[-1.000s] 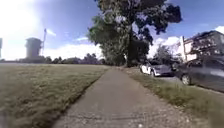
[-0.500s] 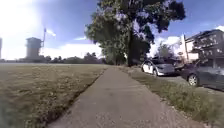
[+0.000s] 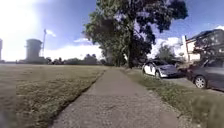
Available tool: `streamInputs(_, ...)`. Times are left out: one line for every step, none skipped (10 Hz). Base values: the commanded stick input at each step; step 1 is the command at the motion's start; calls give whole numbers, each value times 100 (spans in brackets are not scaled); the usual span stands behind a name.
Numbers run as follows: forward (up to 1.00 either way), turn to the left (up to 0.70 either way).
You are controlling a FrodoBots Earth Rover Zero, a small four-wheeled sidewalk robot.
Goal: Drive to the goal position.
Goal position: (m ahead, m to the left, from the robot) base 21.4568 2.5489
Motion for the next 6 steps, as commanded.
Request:
streamInputs(100, 0)
streamInputs(100, 0)
streamInputs(100, 0)
streamInputs(100, 0)
streamInputs(100, 0)
streamInputs(100, 0)
